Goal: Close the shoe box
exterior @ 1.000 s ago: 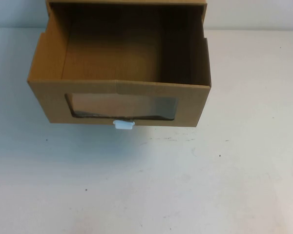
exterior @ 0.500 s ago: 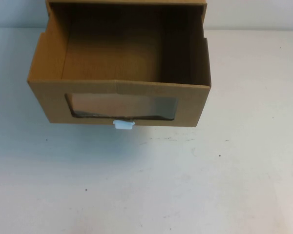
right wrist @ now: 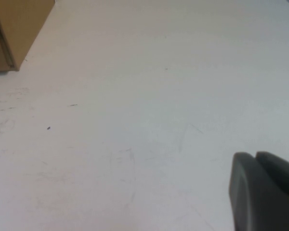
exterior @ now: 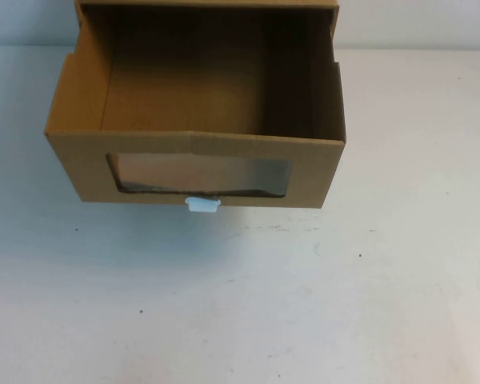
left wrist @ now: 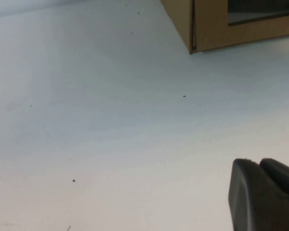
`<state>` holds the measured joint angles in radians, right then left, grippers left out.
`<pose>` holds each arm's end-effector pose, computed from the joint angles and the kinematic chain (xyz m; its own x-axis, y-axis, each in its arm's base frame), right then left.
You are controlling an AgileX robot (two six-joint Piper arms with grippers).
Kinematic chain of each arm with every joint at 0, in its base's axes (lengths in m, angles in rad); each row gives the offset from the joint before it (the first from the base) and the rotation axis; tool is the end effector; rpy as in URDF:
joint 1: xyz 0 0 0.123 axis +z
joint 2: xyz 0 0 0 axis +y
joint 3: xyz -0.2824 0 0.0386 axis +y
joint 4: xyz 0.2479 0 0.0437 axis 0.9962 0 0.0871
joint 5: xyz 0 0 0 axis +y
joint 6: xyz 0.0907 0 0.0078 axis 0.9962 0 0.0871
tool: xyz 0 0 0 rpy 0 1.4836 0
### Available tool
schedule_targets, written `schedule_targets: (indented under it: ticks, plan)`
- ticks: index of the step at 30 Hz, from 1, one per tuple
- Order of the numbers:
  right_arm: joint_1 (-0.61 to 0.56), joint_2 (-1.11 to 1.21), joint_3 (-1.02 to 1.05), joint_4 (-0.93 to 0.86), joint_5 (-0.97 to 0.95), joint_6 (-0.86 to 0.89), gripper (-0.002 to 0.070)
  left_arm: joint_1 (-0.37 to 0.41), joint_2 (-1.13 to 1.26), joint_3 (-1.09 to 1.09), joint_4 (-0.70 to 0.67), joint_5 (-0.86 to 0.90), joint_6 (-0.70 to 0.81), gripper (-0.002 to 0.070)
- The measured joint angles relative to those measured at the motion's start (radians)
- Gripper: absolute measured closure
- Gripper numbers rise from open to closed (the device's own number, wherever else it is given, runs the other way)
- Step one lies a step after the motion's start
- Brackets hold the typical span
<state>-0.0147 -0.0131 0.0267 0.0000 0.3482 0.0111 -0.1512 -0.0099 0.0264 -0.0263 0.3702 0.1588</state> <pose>0.0532 -0.0008 0.1734 -0.2710 0.0151 -0.9625 0.0177 0.9998 0.0107 0.0520 -0.0088 0.1714 -0.2676 0.1762 -0.9473 0.1972 0.9723 0.1251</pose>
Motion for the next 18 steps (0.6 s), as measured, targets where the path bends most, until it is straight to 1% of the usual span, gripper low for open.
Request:
schedule_targets:
  ticks: [8, 11, 15, 18]
  plan:
    - [0.000, -0.002, 0.000, 0.000, 0.000, 0.000, 0.0687, 0.000, 0.000, 0.000, 0.005, 0.000, 0.002, 0.0677]
    - [0.000, -0.002, 0.000, 0.000, 0.000, 0.000, 0.0687, 0.000, 0.000, 0.000, -0.005, -0.044, -0.016, 0.0678]
    - [0.000, -0.002, 0.000, 0.000, 0.000, 0.000, 0.0687, 0.000, 0.000, 0.000, -0.172, -0.178, -0.136, 0.0677]
    - [0.000, -0.002, 0.000, 0.000, 0.000, 0.000, 0.0687, 0.000, 0.000, 0.000, -0.287, -0.240, -0.201, 0.0677]
